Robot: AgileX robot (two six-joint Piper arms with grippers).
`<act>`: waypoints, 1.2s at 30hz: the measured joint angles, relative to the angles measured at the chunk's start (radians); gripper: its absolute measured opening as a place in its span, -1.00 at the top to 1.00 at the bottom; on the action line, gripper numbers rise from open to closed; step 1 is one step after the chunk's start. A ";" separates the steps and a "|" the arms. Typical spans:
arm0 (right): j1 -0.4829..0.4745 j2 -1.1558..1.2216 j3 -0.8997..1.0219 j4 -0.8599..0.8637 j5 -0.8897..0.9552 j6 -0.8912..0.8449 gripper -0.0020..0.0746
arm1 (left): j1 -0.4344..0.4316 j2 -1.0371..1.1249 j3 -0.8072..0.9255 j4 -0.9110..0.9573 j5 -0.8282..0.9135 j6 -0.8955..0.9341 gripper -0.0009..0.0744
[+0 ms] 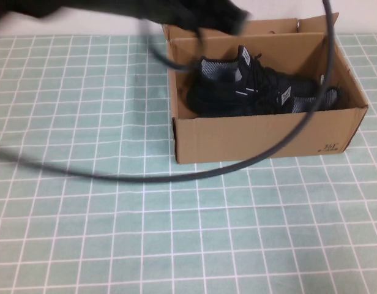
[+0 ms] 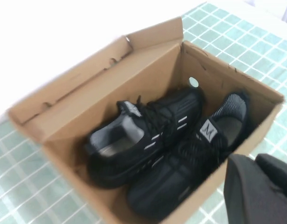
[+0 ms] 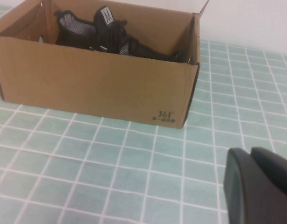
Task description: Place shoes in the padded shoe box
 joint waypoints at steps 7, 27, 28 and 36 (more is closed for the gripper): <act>0.000 0.000 0.041 -0.011 -0.040 0.065 0.96 | 0.000 -0.265 0.106 -0.051 0.118 0.067 0.98; 0.000 0.000 0.117 -0.011 -0.079 0.065 0.96 | 0.000 -1.033 1.139 -0.129 -0.206 0.002 0.98; 0.000 0.000 0.117 -0.011 -0.079 0.065 0.96 | 0.000 -1.052 1.162 -0.129 -0.207 0.002 0.98; 0.000 0.000 0.117 -0.011 -0.079 0.065 0.96 | 0.000 -1.123 1.196 -0.129 -0.211 0.000 0.98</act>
